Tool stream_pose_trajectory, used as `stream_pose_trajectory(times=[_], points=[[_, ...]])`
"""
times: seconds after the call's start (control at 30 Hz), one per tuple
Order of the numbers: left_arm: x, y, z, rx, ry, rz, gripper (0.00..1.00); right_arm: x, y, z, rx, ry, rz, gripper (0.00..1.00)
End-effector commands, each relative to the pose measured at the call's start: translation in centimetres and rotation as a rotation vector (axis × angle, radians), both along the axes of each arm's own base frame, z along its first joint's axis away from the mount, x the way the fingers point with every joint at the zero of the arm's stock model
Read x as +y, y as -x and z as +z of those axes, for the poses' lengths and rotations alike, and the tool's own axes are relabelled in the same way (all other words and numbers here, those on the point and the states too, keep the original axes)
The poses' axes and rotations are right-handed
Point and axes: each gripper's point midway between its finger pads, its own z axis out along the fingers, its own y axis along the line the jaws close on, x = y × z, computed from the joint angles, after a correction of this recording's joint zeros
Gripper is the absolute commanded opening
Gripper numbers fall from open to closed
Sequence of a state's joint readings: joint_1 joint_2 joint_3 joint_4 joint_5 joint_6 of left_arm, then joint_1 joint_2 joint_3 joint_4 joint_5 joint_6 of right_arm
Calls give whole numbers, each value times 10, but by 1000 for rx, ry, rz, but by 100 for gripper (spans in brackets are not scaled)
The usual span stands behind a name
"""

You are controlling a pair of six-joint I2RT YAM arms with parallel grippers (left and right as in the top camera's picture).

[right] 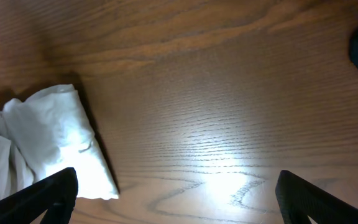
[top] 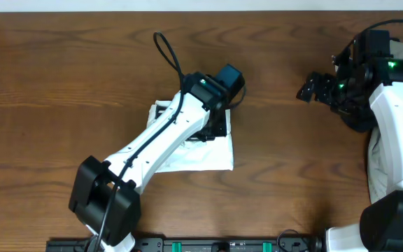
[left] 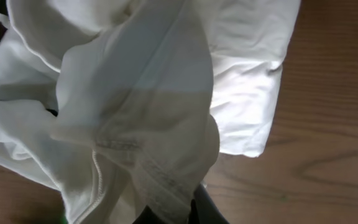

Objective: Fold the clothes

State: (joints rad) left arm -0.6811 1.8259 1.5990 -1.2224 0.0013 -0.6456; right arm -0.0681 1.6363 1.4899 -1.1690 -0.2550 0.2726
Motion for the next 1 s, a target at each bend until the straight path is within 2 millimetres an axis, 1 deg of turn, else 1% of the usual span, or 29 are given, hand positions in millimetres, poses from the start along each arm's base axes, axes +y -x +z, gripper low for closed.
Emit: stream_pose_trajectory(times=[0.0,0.03,0.07,0.1,0.23,0.37,0.47,0.5,0.53,0.57,0.6,0.63,0.67,0.7,0.73,0.8,0.9,0.97], points=[[-4,2,25,-49,55,-34,7,4,0,-2,0,-10,26,99],[-4,2,26,-52,58,-35,14,4,0,-2,0,-11,26,99],[-4,2,26,-54,59,-35,17,5,-1,-1,-3,-13,27,99],[-5,1,26,-54,60,-35,24,6,-2,-1,-8,-21,29,99],[-7,0,26,-62,67,-36,25,17,-5,3,-28,-77,50,99],[-9,-1,27,-70,73,-40,25,26,-6,4,-34,-80,73,99],[-9,-2,28,-73,74,-43,25,36,-5,4,-37,-84,101,99],[-7,-3,30,-78,74,-58,26,40,-5,4,-37,-84,113,99],[-3,-4,32,-87,67,-67,30,45,-4,4,-35,-85,125,99],[5,-7,35,-101,47,-57,34,50,-3,4,-35,-86,137,99],[19,-11,40,-122,12,-32,39,57,-2,4,-37,-86,158,99],[29,-13,43,-133,-9,-9,41,62,-2,5,-40,-86,173,99],[41,-14,47,-142,-31,16,48,70,-2,5,-46,-86,194,99],[55,-15,53,-145,-46,47,68,76,-2,6,-53,-87,212,99],[68,-14,57,-141,-51,79,85,86,-3,7,-67,-88,236,99],[89,-12,64,-133,-59,133,90,99,-6,9,-87,-98,244,99],[124,-6,74,-110,-77,225,91,119,-15,12,-115,-130,214,99],[138,-2,76,-94,-87,259,92,132,-22,11,-138,-145,217,99]])
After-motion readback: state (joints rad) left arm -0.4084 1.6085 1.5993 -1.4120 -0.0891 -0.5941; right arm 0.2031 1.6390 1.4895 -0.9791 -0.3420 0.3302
